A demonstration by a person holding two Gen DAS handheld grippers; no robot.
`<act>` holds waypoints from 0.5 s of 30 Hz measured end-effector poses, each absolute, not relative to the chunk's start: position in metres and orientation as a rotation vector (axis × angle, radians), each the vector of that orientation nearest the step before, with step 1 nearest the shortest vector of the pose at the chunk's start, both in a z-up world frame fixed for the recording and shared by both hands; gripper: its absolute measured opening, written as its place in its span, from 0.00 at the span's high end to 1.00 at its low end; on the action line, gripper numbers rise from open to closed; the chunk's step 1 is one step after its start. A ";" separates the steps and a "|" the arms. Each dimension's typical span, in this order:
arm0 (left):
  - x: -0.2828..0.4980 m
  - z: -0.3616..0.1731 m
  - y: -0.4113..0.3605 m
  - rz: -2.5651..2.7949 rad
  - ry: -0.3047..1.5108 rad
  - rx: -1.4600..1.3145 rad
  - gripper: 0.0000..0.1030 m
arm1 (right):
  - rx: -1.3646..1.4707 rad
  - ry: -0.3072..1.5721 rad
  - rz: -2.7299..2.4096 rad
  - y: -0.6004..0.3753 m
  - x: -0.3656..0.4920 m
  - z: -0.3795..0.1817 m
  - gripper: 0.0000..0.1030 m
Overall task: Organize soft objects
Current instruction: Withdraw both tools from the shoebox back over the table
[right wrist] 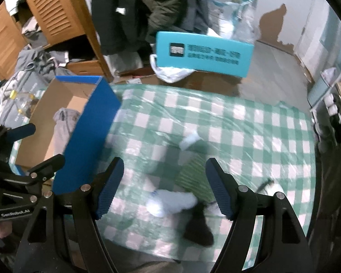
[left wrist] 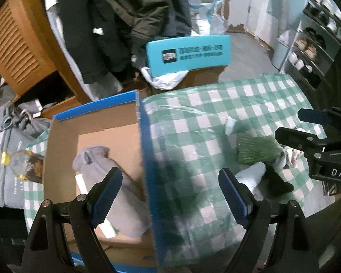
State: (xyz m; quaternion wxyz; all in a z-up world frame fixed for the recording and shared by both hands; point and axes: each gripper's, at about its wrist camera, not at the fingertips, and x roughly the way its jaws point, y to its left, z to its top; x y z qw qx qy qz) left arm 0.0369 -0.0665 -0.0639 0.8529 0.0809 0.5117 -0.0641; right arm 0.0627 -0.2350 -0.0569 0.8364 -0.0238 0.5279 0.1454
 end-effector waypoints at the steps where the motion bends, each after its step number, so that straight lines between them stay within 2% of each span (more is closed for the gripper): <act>1: 0.037 -0.066 -0.072 -0.145 1.084 0.172 0.15 | -0.045 1.119 0.299 -0.241 0.061 -0.058 0.28; 15: 0.042 -0.099 -0.130 -0.246 1.155 0.232 0.15 | 0.015 1.162 0.178 -0.312 0.053 -0.082 0.28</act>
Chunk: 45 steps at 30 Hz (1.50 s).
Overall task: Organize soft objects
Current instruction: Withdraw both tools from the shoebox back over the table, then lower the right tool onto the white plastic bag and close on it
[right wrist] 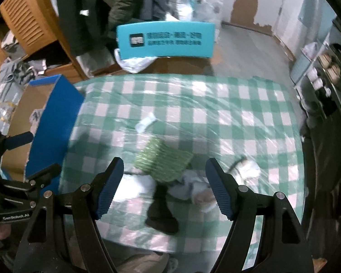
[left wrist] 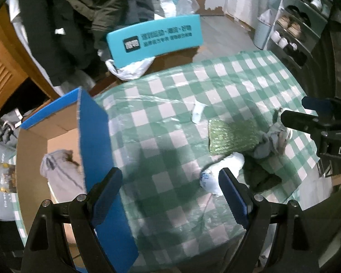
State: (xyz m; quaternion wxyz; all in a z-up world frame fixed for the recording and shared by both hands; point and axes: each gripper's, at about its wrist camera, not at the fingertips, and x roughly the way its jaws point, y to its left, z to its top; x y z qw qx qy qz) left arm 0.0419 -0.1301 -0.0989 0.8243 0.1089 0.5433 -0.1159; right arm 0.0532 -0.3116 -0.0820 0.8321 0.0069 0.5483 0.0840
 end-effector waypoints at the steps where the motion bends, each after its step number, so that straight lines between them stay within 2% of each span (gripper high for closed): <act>1: 0.042 -0.102 -0.135 -0.251 1.162 0.237 0.15 | 0.019 1.169 0.167 -0.317 0.053 -0.085 0.28; 20: 0.054 -0.147 -0.180 -0.322 1.253 0.238 0.15 | 0.092 1.267 0.024 -0.383 0.048 -0.132 0.28; 45: 0.058 -0.197 -0.208 -0.354 1.345 0.301 0.15 | 0.172 1.328 -0.069 -0.419 0.056 -0.165 0.28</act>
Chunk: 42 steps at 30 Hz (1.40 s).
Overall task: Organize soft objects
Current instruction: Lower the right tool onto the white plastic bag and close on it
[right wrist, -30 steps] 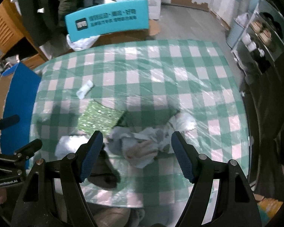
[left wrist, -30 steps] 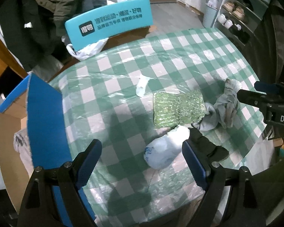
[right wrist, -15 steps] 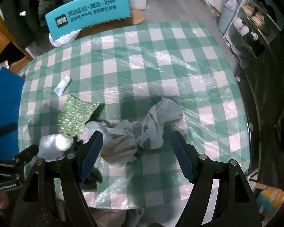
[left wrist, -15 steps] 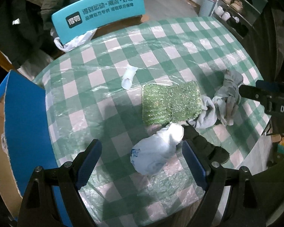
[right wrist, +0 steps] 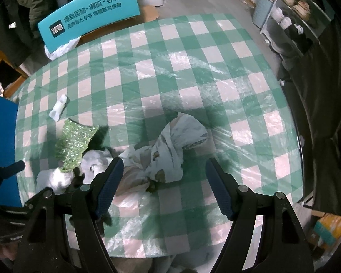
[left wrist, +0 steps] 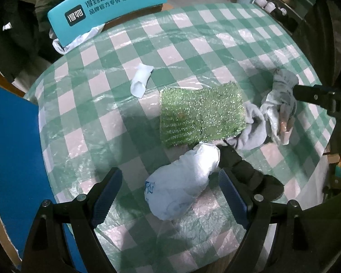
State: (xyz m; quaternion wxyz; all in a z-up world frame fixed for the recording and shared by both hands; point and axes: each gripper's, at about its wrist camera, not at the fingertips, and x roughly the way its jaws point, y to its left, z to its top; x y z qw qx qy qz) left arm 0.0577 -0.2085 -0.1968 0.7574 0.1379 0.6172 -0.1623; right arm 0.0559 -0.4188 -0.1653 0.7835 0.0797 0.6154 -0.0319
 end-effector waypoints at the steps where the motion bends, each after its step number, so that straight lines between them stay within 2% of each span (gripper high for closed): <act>1: 0.058 -0.199 -0.209 -0.352 1.348 0.303 0.15 | 0.172 1.330 -0.074 -0.420 0.057 -0.167 0.28; 16: 0.064 -0.220 -0.211 -0.374 1.377 0.294 0.16 | 0.163 1.395 -0.101 -0.418 0.072 -0.201 0.28; 21: 0.068 -0.226 -0.213 -0.394 1.390 0.300 0.41 | 0.138 1.412 -0.095 -0.411 0.076 -0.212 0.28; 26: 0.067 -0.227 -0.214 -0.391 1.384 0.314 0.45 | 0.118 1.414 -0.087 -0.408 0.077 -0.219 0.28; 27: 0.068 -0.227 -0.214 -0.390 1.383 0.313 0.46 | 0.117 1.416 -0.083 -0.407 0.077 -0.220 0.29; 28: 0.068 -0.226 -0.213 -0.388 1.380 0.311 0.46 | 0.117 1.419 -0.077 -0.407 0.077 -0.221 0.38; 30: 0.066 -0.224 -0.212 -0.383 1.376 0.309 0.47 | 0.118 1.428 -0.070 -0.404 0.079 -0.223 0.47; 36: 0.064 -0.215 -0.207 -0.382 1.365 0.302 0.47 | 0.113 1.403 -0.060 -0.404 0.077 -0.216 0.53; 42: 0.056 -0.198 -0.202 -0.376 1.347 0.288 0.47 | 0.174 1.341 -0.058 -0.413 0.073 -0.192 0.54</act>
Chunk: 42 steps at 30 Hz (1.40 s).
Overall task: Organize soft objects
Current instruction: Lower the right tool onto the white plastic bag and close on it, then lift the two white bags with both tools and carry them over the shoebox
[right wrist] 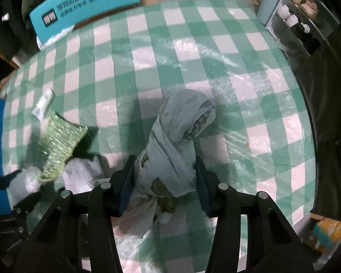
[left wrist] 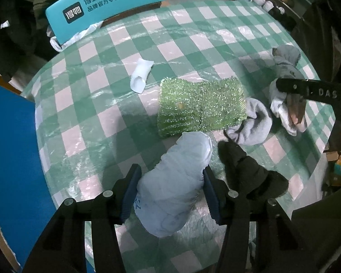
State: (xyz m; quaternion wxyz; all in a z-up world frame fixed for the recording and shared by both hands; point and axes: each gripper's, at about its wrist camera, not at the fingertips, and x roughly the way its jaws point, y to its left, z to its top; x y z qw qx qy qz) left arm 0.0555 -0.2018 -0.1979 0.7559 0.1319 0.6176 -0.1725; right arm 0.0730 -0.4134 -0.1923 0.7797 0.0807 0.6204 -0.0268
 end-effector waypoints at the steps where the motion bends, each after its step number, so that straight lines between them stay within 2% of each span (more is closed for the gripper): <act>1: 0.055 -0.195 -0.200 -0.376 1.342 0.282 0.47 | 0.185 1.331 -0.055 -0.414 0.072 -0.188 0.54; 18: 0.055 -0.153 -0.181 -0.364 1.268 0.225 0.47 | 0.193 1.199 0.023 -0.397 0.063 -0.125 0.54; 42: 0.050 -0.108 -0.140 -0.321 1.187 0.164 0.47 | 0.080 1.122 0.160 -0.338 0.054 -0.077 0.54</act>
